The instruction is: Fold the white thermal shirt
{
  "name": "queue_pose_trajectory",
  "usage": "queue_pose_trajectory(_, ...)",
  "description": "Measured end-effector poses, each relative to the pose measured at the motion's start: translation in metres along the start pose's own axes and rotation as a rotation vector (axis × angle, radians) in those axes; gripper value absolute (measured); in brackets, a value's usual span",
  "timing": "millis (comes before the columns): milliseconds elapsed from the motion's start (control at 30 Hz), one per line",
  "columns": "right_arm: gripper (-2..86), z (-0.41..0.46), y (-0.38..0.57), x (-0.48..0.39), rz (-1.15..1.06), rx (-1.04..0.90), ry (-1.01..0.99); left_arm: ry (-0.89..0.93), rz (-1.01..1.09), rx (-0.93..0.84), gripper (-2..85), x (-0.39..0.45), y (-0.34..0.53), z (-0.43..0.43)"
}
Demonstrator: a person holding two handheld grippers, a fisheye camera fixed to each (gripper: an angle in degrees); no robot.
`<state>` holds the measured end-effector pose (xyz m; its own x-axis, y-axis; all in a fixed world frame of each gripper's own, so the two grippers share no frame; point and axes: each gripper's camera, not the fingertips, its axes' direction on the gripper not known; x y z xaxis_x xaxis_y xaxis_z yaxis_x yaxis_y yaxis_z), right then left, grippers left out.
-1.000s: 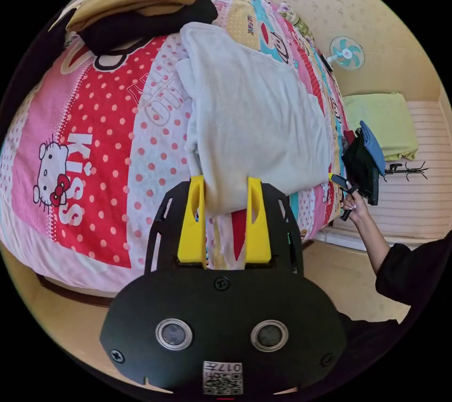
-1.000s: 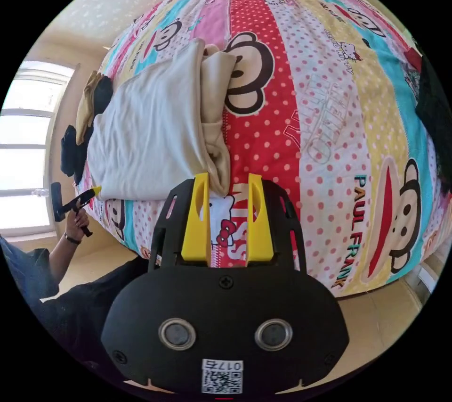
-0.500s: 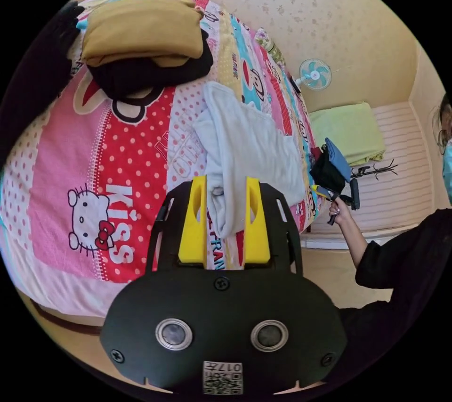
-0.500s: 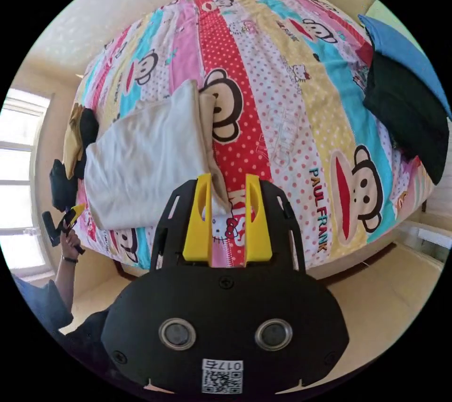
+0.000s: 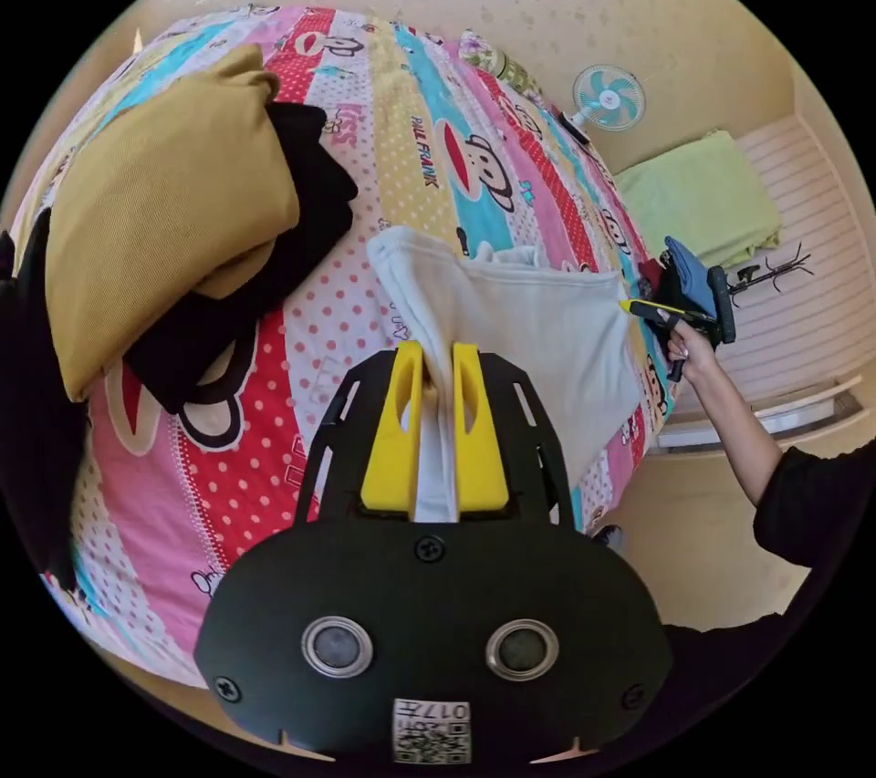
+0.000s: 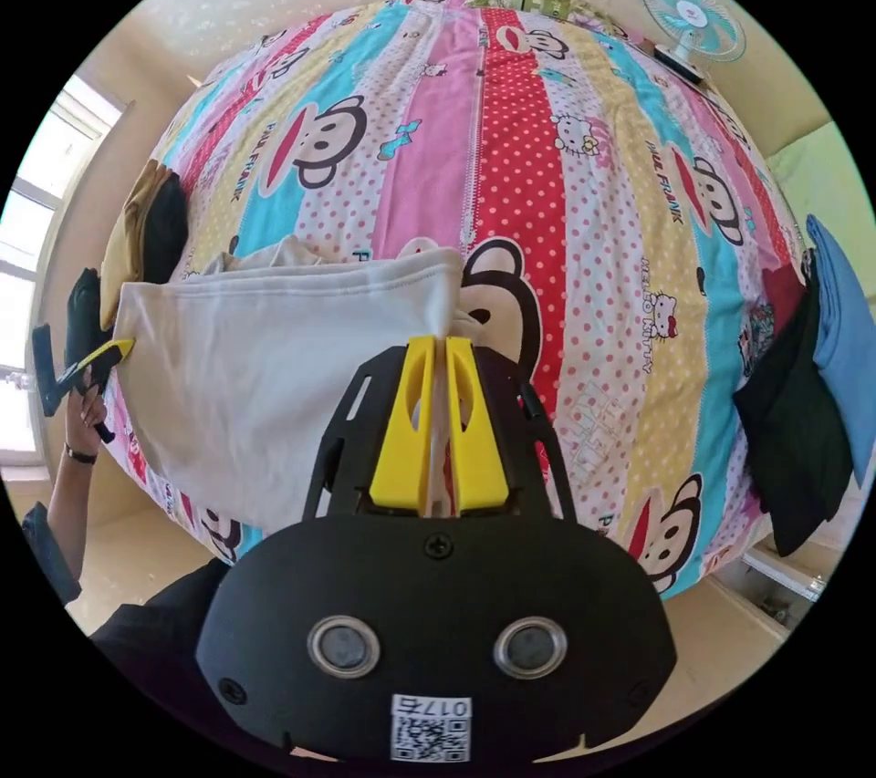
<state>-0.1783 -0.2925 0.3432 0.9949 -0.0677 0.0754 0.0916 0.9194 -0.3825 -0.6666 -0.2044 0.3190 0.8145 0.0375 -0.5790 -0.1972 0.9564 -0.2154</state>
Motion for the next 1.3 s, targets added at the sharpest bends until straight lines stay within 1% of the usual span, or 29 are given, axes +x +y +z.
queue_pose_trajectory(33, 3.8, -0.001, 0.003, 0.001, 0.015, 0.001, 0.011, -0.026, 0.044, 0.010, 5.6, 0.010, -0.003, -0.004)
queue_pose_trajectory(100, 4.7, 0.019, 0.006, 0.006, 0.049, -0.032, 0.008, -0.061, 0.044, -0.001, 5.4, 0.009, -0.011, 0.005)
queue_pose_trajectory(167, 6.5, 0.040, 0.004, 0.007, 0.081, -0.093, -0.018, -0.067, -0.073, -0.079, 5.4, -0.020, -0.019, 0.040)
queue_pose_trajectory(233, 8.7, 0.037, 0.004, 0.003, 0.094, -0.087, -0.051, -0.026, -0.157, -0.117, 5.3, -0.039, -0.021, 0.050)
queue_pose_trajectory(300, 9.4, 0.009, 0.014, -0.016, 0.070, -0.014, -0.033, -0.018, -0.121, -0.094, 5.0, -0.037, -0.017, 0.040)
queue_pose_trajectory(367, 9.4, -0.013, 0.028, -0.034, 0.037, 0.028, 0.001, -0.105, -0.037, -0.100, 4.7, -0.020, -0.002, 0.027)
queue_pose_trajectory(433, 9.6, -0.028, 0.044, -0.051, 0.001, 0.047, 0.027, -0.125, -0.004, -0.078, 4.8, -0.010, 0.012, 0.013)
queue_pose_trajectory(500, 10.0, -0.041, 0.067, -0.072, -0.043, 0.097, 0.048, -0.094, 0.003, -0.028, 5.0, -0.005, 0.025, -0.004)
queue_pose_trajectory(567, 10.2, -0.036, 0.081, -0.090, -0.108, 0.118, -0.004, -0.050, 0.015, 0.045, 6.2, -0.003, 0.040, -0.022)
queue_pose_trajectory(600, 10.3, -0.023, 0.086, -0.100, -0.142, 0.099, -0.046, -0.026, 0.021, 0.055, 6.7, -0.004, 0.044, -0.025)
queue_pose_trajectory(633, 10.4, -0.012, 0.088, -0.103, -0.151, 0.073, -0.063, 0.004, 0.003, 0.055, 11.0, -0.010, 0.051, -0.028)
queue_pose_trajectory(667, 10.4, 0.015, 0.089, -0.106, -0.140, -0.013, -0.067, 0.012, -0.040, 0.029, 14.3, -0.018, 0.059, -0.027)
queue_pose_trajectory(700, 10.3, 0.050, 0.092, -0.104, -0.123, -0.128, -0.022, 0.019, -0.059, 0.013, 15.4, -0.023, 0.064, -0.025)
queue_pose_trajectory(733, 10.2, 0.065, 0.094, -0.102, -0.122, -0.169, -0.014, 0.045, -0.099, -0.020, 16.6, -0.031, 0.074, -0.020)
queue_pose_trajectory(833, 9.4, 0.073, 0.096, -0.095, -0.068, -0.153, -0.031, 0.141, -0.183, -0.118, 17.1, -0.041, 0.098, -0.004)
queue_pose_trajectory(933, 8.2, 0.063, 0.095, -0.099, -0.008, -0.151, -0.015, 0.188, -0.226, -0.162, 16.7, -0.036, 0.119, 0.014)
queue_pose_trajectory(1033, 8.1, 0.071, 0.101, -0.098, 0.019, -0.161, -0.037, 0.172, -0.279, -0.223, 15.0, -0.034, 0.132, 0.044)
queue_pose_trajectory(1067, 8.2, 0.068, 0.100, -0.094, 0.060, -0.155, -0.067, 0.156, -0.320, -0.187, 13.4, -0.036, 0.135, 0.046)
queue_pose_trajectory(1133, 8.5, 0.055, 0.097, -0.092, 0.116, -0.128, -0.092, 0.170, -0.377, -0.184, 11.4, -0.042, 0.135, 0.049)
queue_pose_trajectory(1167, 8.9, 0.039, 0.096, -0.096, 0.126, -0.079, -0.094, 0.184, -0.410, -0.178, 10.7, -0.045, 0.137, 0.049)
queue_pose_trajectory(1233, 9.6, 0.010, 0.094, -0.115, 0.104, 0.012, -0.119, 0.216, -0.436, -0.158, 9.2, -0.046, 0.142, 0.045)
queue_pose_trajectory(1300, 10.8, -0.013, 0.084, -0.154, 0.031, 0.051, -0.227, 0.227, -0.444, -0.131, 7.8, -0.043, 0.147, 0.038)
